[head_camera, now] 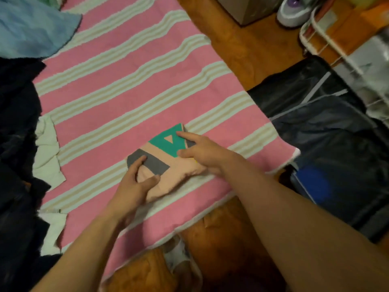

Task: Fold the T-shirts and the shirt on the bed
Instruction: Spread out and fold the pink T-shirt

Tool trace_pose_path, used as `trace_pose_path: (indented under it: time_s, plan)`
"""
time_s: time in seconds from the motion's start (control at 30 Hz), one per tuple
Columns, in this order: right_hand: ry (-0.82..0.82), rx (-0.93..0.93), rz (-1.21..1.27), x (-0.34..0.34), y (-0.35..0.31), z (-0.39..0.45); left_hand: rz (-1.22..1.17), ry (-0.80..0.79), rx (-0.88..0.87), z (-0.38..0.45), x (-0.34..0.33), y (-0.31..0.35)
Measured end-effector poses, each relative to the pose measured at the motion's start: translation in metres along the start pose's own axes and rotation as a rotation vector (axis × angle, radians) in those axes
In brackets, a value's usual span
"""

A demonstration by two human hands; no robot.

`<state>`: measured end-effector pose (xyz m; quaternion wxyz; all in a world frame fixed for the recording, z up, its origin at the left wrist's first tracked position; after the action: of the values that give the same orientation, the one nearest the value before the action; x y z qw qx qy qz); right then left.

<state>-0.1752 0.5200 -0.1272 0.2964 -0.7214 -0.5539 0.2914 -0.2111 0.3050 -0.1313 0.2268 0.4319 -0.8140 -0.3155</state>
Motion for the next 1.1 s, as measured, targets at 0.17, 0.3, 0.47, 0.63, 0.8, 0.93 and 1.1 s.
trace_pose_path:
  time_s: [0.17, 0.3, 0.47, 0.63, 0.8, 0.93, 1.1]
  plan:
    - [0.153, 0.099, 0.168, 0.1, 0.071, -0.121, 0.021, -0.16, -0.059, -0.052, -0.115, 0.006]
    - [0.394, 0.015, 0.334, 0.241, 0.198, -0.24, 0.036, -0.424, 0.044, -0.069, -0.298, -0.041]
    - [0.823, -0.176, 0.446, 0.39, 0.346, -0.334, 0.453, -0.582, 0.132, -0.049, -0.532, -0.145]
    - [1.112, -0.216, 0.167, 0.493, 0.448, -0.321, 0.906, -0.613, 0.002, -0.002, -0.653, -0.227]
    - [1.13, -0.05, 0.166, 0.541, 0.455, -0.254, 1.211, -0.573, -0.167, 0.029, -0.636, -0.253]
    - [1.131, 0.145, 0.392, 0.55, 0.462, -0.191, 1.22, -0.418, -0.264, 0.074, -0.606, -0.255]
    - [0.974, -0.016, 0.349, 0.538, 0.536, -0.083, 1.29, -0.483, -0.388, 0.139, -0.622, -0.267]
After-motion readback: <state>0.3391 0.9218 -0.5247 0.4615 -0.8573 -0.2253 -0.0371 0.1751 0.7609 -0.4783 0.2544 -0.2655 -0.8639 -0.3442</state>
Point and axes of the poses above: each hand's wrist, its own z-axis towards the middle knuckle, its own x-axis out of the back of the hand, y = z × x, the point moved 1 cm from there along z, towards the middle knuckle, and after that the axes turned 6 degrees about z, right-handed, at the moved point
